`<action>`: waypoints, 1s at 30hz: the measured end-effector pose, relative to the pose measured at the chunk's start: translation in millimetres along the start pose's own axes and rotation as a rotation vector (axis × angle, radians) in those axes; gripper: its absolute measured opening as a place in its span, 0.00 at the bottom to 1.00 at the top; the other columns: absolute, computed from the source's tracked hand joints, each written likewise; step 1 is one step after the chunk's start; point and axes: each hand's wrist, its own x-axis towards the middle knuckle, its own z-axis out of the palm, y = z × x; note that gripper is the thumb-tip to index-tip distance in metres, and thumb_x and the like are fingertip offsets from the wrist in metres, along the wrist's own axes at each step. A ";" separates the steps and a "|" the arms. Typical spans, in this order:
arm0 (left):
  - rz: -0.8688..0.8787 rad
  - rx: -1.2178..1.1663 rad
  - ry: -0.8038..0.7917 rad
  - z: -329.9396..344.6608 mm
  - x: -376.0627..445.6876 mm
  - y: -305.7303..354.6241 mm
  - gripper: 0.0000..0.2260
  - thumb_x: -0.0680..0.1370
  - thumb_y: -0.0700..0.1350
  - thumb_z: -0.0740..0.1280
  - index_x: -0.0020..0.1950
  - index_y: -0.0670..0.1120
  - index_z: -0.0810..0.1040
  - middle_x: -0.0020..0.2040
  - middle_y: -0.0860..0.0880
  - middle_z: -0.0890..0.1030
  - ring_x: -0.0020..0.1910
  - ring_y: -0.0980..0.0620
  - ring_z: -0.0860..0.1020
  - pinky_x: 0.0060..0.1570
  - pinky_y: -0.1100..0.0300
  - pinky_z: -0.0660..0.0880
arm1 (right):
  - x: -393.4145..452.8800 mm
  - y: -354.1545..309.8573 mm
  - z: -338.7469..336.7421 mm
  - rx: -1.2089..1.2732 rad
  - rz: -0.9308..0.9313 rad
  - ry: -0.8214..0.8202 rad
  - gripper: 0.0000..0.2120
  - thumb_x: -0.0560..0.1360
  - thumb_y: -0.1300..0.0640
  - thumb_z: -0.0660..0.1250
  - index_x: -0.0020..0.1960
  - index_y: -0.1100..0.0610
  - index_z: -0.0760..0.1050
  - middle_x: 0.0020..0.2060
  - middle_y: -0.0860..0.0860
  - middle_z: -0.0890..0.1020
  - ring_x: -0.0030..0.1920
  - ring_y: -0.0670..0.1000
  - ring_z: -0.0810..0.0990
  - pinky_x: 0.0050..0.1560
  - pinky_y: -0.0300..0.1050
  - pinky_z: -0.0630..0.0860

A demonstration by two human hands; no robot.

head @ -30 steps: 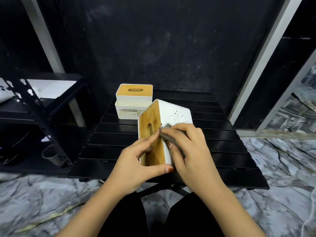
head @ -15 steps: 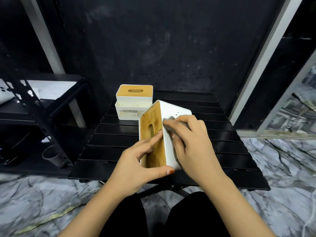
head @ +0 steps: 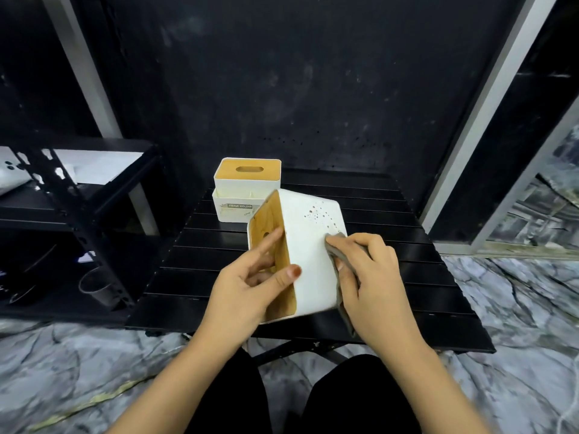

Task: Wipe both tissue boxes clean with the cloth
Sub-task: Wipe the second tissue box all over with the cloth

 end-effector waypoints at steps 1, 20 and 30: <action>-0.009 0.005 -0.007 -0.3 0.3 -0.3 0.24 0.63 0.52 0.75 0.54 0.70 0.75 0.56 0.47 0.81 0.51 0.49 0.82 0.51 0.67 0.77 | -2.1 -0.4 0.3 0.002 0.001 0.002 0.16 0.75 0.56 0.56 0.60 0.52 0.75 0.51 0.39 0.67 0.49 0.44 0.64 0.46 0.31 0.65; 0.036 0.020 -0.099 1.6 -12.0 -3.7 0.25 0.64 0.50 0.75 0.54 0.73 0.74 0.55 0.59 0.81 0.47 0.49 0.81 0.48 0.64 0.77 | -3.8 -10.6 1.7 0.032 -0.022 0.076 0.16 0.75 0.54 0.55 0.60 0.50 0.75 0.54 0.43 0.69 0.51 0.45 0.66 0.49 0.29 0.65; 0.064 0.088 -0.130 3.1 -15.5 -2.2 0.26 0.63 0.57 0.72 0.59 0.72 0.72 0.52 0.42 0.81 0.52 0.40 0.78 0.59 0.48 0.75 | 7.9 -30.3 5.9 0.052 -0.101 0.088 0.17 0.75 0.54 0.55 0.60 0.52 0.75 0.54 0.50 0.72 0.52 0.49 0.68 0.50 0.29 0.65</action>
